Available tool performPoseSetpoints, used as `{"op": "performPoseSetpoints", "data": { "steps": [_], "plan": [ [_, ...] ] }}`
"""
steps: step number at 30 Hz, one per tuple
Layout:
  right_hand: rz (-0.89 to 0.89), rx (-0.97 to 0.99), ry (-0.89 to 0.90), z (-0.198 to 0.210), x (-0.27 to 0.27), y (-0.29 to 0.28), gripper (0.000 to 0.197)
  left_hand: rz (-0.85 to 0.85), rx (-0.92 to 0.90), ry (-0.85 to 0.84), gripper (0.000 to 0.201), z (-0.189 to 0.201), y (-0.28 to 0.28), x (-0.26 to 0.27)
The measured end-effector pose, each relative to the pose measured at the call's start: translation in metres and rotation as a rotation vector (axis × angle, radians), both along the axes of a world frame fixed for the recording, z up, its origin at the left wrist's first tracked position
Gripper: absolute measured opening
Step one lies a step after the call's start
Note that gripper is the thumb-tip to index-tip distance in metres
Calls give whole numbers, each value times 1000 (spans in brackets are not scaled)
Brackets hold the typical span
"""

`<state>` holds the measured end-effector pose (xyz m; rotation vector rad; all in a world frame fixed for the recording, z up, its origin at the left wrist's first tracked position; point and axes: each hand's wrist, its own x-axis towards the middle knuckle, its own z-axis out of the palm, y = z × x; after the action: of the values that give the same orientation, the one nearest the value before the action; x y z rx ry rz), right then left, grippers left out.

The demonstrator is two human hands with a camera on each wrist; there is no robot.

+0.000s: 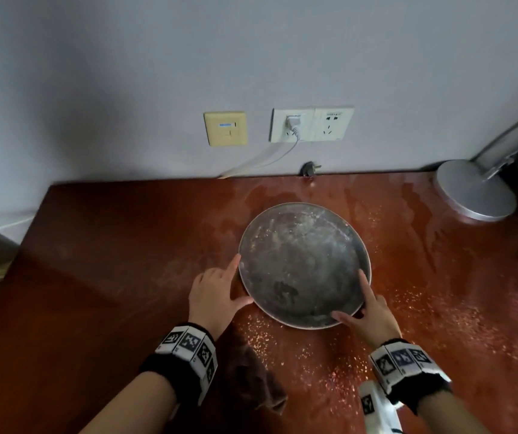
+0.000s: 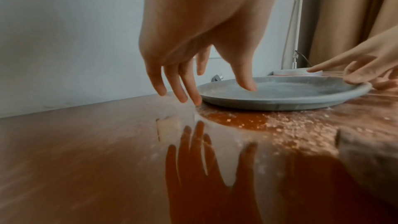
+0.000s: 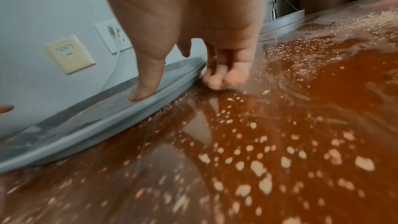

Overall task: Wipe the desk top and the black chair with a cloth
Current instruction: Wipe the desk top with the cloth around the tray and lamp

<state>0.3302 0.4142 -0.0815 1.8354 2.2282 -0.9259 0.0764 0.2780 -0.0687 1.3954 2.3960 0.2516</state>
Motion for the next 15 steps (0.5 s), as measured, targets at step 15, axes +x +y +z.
{"op": "performPoseSetpoints", "data": {
  "steps": [15],
  "plan": [
    [85, -48, 155, 5, -9, 20, 101, 38, -33, -275, 110, -15, 19, -11]
  ]
}}
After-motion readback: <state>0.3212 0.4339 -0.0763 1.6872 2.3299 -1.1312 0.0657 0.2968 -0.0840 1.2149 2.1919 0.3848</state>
